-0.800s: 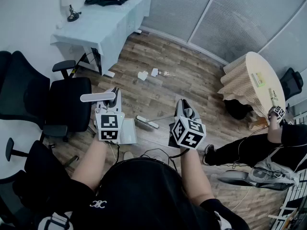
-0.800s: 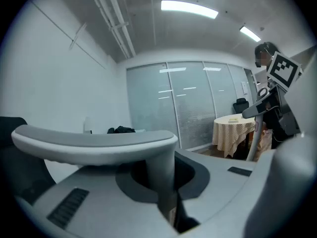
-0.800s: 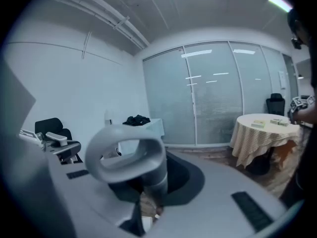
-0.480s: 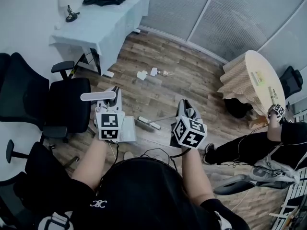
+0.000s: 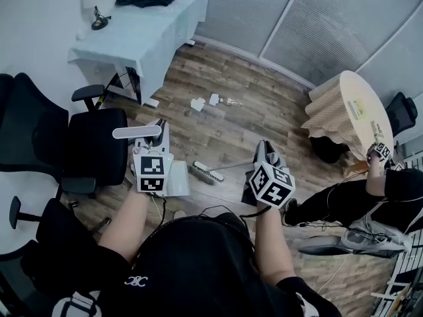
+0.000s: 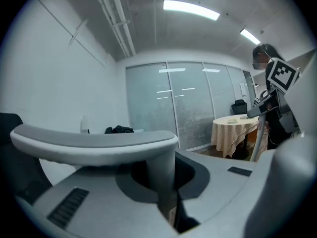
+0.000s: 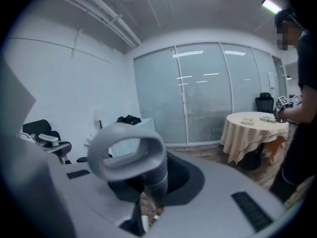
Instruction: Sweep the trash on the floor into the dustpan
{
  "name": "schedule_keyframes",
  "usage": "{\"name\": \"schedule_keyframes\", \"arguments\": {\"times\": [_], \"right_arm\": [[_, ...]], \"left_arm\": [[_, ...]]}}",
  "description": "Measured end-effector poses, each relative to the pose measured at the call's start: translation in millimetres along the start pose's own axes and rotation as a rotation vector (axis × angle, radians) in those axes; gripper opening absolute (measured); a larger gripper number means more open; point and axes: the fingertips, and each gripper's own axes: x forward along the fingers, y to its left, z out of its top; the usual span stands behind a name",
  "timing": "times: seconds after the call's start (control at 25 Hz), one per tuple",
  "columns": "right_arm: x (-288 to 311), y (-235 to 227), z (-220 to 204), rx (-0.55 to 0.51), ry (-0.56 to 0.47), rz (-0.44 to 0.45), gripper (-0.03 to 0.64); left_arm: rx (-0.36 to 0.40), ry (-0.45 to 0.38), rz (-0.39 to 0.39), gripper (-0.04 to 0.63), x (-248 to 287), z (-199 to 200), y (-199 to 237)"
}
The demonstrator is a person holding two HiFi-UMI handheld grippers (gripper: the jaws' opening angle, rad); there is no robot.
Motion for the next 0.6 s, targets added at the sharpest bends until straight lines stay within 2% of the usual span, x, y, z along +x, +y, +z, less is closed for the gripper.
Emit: {"name": "schedule_keyframes", "arguments": {"times": [0.28, 0.6], "right_arm": [[14, -7, 7, 0.04, 0.005, -0.039, 0.051], [77, -15, 16, 0.021, 0.019, 0.0, 0.051]], "left_arm": [[-0.005, 0.021, 0.026, 0.025, 9, -11, 24], [0.012, 0.051, 0.091, 0.025, 57, -15, 45]]}}
